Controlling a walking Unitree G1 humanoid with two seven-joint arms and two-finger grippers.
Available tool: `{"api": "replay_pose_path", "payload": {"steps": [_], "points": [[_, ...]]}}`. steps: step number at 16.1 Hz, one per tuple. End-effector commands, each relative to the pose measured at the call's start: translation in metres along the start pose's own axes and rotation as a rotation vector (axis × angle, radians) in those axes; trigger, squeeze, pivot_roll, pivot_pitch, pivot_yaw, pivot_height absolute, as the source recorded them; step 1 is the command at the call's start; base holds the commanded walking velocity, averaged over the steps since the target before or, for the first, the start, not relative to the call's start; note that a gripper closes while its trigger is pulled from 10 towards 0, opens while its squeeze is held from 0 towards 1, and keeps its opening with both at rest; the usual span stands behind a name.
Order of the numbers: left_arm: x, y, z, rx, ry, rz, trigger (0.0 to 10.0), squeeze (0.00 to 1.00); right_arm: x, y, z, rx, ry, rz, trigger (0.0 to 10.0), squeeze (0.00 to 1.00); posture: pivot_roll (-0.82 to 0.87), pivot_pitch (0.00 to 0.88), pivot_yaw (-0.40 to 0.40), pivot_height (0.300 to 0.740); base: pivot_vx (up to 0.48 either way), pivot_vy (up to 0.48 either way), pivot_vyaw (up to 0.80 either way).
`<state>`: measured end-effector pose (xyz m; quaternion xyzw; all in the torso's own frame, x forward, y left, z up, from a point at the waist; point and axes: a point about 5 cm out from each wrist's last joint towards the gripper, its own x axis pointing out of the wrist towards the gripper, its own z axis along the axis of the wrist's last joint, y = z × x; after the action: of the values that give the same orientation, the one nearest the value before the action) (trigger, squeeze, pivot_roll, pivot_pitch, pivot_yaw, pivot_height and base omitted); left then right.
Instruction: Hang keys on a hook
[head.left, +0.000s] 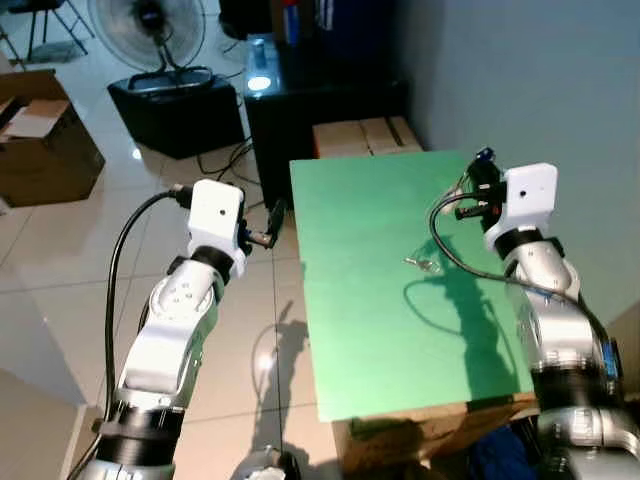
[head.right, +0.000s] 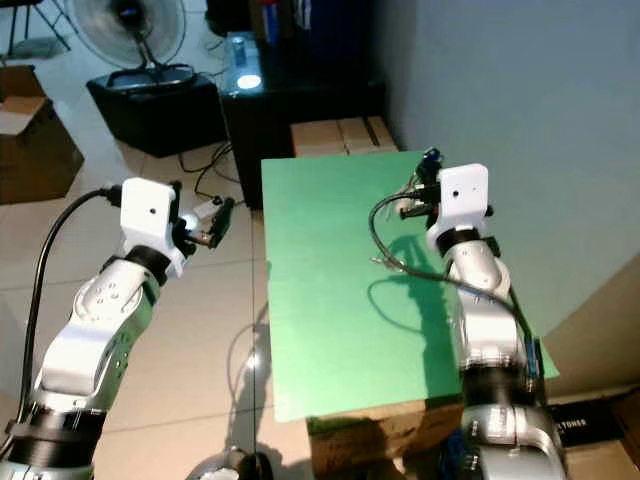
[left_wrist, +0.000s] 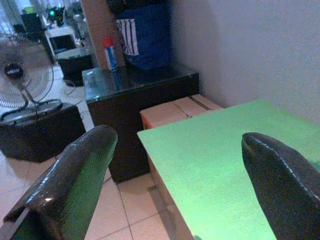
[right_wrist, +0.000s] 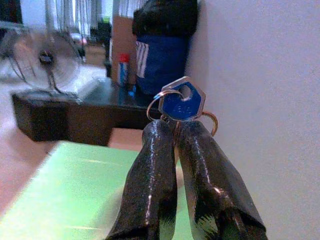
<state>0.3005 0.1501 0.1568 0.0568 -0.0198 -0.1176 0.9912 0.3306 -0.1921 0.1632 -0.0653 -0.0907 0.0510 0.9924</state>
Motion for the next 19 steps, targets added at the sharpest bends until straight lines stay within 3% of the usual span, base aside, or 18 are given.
{"api": "replay_pose_path", "payload": {"steps": [1,3,6,15,19], "points": [[-0.005,0.006,-0.002,-0.005,0.009,0.029,10.0,0.0,-0.003,0.011,0.01,0.049,-0.012,0.04,10.0,0.0,-0.12,0.0,0.071,0.74,0.0,0.0,0.0],[-0.013,0.004,-0.005,0.041,0.022,0.006,10.0,0.0,-0.021,0.033,0.016,0.016,-0.001,0.132,10.0,0.0,-0.12,0.0,0.065,0.74,0.0,0.0,0.33],[-0.018,0.0,-0.008,0.072,0.024,0.004,10.0,0.0,-0.039,0.049,0.006,0.065,0.068,0.146,10.0,0.0,-0.1,0.0,0.047,0.74,0.0,0.0,0.8],[-0.021,-0.005,-0.012,0.151,0.07,-0.038,10.0,0.0,-0.049,0.057,-0.005,0.163,0.187,0.12,10.0,0.0,-0.08,0.0,0.014,0.74,0.0,0.0,0.8],[-0.021,-0.008,-0.015,0.13,0.097,-0.028,10.0,0.0,-0.053,0.058,-0.005,0.166,0.198,0.131,10.0,0.0,-0.09,0.0,0.016,0.74,0.0,0.0,0.8]]}}
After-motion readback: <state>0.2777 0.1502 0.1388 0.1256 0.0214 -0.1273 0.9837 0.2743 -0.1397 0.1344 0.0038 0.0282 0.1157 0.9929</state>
